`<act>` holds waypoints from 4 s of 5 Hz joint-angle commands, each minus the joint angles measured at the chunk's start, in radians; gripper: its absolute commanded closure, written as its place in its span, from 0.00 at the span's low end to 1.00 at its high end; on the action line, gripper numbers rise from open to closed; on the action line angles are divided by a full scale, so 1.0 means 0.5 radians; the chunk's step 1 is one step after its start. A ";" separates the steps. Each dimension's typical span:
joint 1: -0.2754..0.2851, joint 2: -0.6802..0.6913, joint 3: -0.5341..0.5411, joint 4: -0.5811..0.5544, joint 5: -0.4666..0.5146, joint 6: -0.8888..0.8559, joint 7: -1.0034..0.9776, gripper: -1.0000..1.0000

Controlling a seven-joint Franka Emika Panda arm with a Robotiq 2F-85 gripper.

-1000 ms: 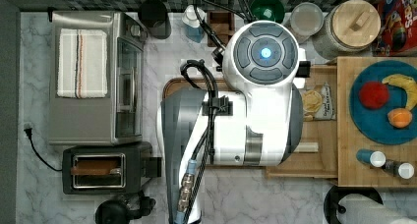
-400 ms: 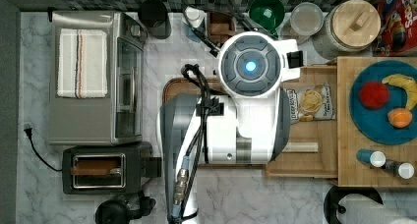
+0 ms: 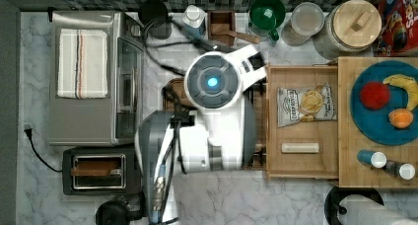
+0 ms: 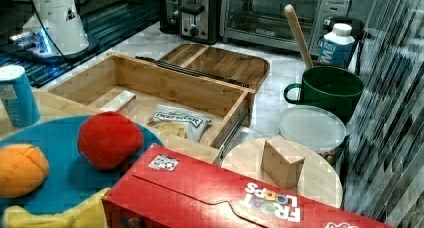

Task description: Close the drawer.

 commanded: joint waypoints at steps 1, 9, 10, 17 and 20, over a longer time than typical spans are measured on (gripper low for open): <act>0.088 -0.122 0.137 -0.434 -0.133 0.256 -0.242 1.00; -0.057 0.299 -0.030 -0.668 -0.292 0.772 -0.629 1.00; -0.122 0.311 -0.034 -0.657 -0.215 0.729 -0.789 1.00; -0.650 0.559 -0.256 -0.644 0.044 0.988 -1.531 1.00; -0.767 0.655 -0.372 -0.523 -0.031 1.002 -1.673 1.00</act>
